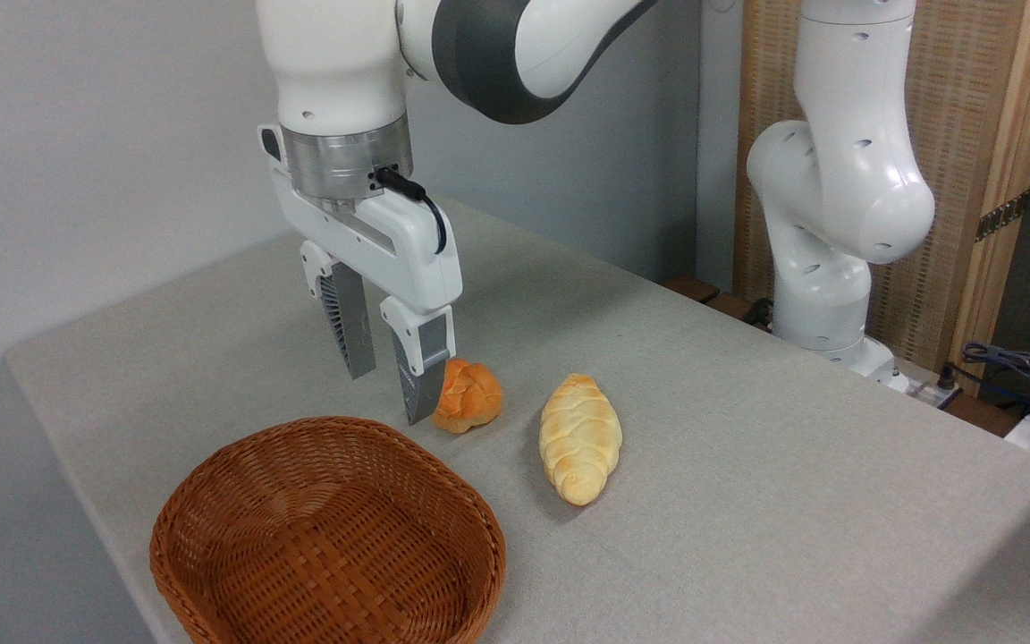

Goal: Put bread into the basket

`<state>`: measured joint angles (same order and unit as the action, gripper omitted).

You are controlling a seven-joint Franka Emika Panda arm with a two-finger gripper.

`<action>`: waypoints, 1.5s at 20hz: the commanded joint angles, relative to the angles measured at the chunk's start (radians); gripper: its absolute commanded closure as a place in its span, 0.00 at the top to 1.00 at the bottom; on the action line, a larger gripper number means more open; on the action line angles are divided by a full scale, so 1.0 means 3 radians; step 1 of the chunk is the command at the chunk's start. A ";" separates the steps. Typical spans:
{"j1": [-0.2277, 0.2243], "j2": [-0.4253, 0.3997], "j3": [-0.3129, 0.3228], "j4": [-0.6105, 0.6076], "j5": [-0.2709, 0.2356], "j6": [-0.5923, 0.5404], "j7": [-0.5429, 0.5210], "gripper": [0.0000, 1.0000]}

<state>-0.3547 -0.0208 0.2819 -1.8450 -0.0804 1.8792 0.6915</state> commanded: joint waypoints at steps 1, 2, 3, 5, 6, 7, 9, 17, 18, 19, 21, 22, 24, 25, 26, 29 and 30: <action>-0.0014 -0.0028 0.0007 0.0009 0.0083 0.0020 -0.0004 1.00; -0.0009 -0.0028 0.0006 0.0009 0.0084 0.0020 -0.0004 1.00; -0.0014 -0.0028 0.0006 0.0009 0.0084 0.0020 -0.0004 1.00; -0.0009 -0.0028 0.0006 0.0009 0.0084 0.0020 -0.0004 1.00; -0.0009 -0.0028 0.0006 0.0009 0.0084 0.0020 -0.0004 1.00; -0.0009 -0.0028 0.0006 0.0009 0.0084 0.0020 -0.0004 1.00; -0.0009 -0.0028 0.0011 0.0009 0.0079 0.0020 -0.0004 1.00; -0.0009 -0.0028 0.0017 0.0009 0.0079 0.0020 -0.0004 1.00; -0.0009 -0.0028 0.0017 0.0009 0.0079 0.0020 -0.0004 1.00; -0.0009 -0.0028 0.0022 0.0009 0.0079 0.0020 -0.0004 1.00; -0.0009 -0.0028 0.0017 0.0009 0.0079 0.0020 -0.0014 1.00; -0.0009 -0.0028 0.0012 0.0009 0.0079 0.0010 -0.0014 1.00; -0.0014 -0.0028 0.0001 0.0009 0.0079 -0.0010 -0.0014 1.00; -0.0014 -0.0028 0.0001 0.0009 0.0079 -0.0016 -0.0014 1.00; -0.0014 -0.0028 0.0001 0.0009 0.0079 -0.0021 -0.0009 1.00; -0.0030 -0.0033 -0.0004 -0.0001 0.0079 -0.0041 0.0006 1.00; -0.0040 -0.0033 -0.0014 -0.0032 0.0079 -0.0062 0.0016 1.00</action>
<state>-0.3551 -0.0208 0.2794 -1.8447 -0.0714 1.8777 0.6924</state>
